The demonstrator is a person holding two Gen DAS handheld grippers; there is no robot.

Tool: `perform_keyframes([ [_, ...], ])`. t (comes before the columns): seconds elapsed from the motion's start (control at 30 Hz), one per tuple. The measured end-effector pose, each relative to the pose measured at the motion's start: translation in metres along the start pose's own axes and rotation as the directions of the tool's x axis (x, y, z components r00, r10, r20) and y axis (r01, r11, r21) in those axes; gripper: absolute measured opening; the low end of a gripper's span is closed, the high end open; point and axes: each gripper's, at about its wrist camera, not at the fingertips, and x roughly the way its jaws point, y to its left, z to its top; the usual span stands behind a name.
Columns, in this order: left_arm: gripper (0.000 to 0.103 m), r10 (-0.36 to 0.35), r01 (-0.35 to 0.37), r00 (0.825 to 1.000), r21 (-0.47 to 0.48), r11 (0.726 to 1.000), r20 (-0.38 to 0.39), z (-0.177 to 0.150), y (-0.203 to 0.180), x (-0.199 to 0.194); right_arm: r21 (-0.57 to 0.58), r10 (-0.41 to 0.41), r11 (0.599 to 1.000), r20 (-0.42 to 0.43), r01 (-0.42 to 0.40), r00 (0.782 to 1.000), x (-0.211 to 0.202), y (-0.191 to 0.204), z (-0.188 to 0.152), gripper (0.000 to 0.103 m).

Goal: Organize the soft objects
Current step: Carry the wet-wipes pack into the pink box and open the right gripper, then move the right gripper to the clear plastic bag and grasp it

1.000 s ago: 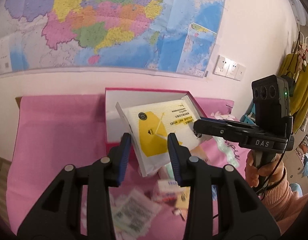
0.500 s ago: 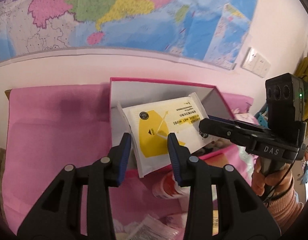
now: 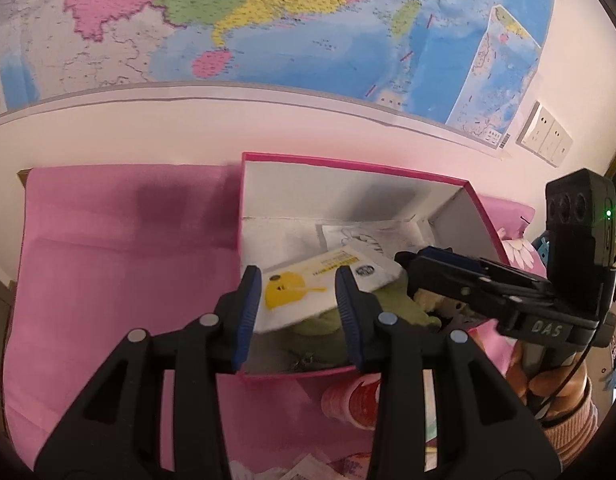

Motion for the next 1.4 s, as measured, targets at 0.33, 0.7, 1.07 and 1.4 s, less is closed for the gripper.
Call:
perform_keyframes([
  [0.33, 0.044, -0.032, 0.032, 0.997, -0.002, 0.999, 0.071, -0.046, 0.019, -0.048, -0.055, 0.075, 0.996, 0.045, -0.073, 0.996, -0.057, 0.014, -0.028, 0.052],
  [0.7, 0.048, -0.049, 0.052, 0.997, 0.057, 0.997, -0.059, -0.124, 0.026, -0.055, -0.182, 0.231, 0.957, -0.002, -0.227, 0.973, -0.11, 0.061, -0.091, 0.053],
  [1.07, 0.048, -0.087, 0.097, 0.98, 0.053, 0.994, -0.177, -0.147, 0.034, -0.021, -0.161, 0.202, 0.96, -0.161, -0.227, 0.966, -0.078, 0.076, -0.159, 0.053],
  [1.4, 0.048, -0.153, 0.207, 0.959, 0.22, 0.953, -0.238, -0.165, 0.002, -0.02, -0.15, 0.176, 0.967, -0.197, -0.207, 0.964, -0.068, 0.081, -0.175, 0.053],
])
